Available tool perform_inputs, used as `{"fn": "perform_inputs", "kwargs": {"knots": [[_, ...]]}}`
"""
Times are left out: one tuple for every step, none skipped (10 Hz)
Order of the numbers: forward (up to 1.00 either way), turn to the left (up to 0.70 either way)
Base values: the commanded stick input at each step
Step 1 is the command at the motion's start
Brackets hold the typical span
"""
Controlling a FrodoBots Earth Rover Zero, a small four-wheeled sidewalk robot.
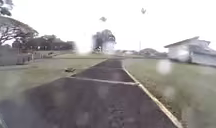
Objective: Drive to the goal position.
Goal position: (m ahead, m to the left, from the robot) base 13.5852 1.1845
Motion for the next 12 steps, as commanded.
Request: {"fn": "perform_inputs", "kwargs": {"knots": [[1.00,0.00],[1.00,0.00],[1.00,0.00],[1.00,0.00],[1.00,0.00],[1.00,0.00],[1.00,0.00],[1.00,0.00],[1.00,0.00],[1.00,0.00],[1.00,0.00],[1.00,0.00]]}}
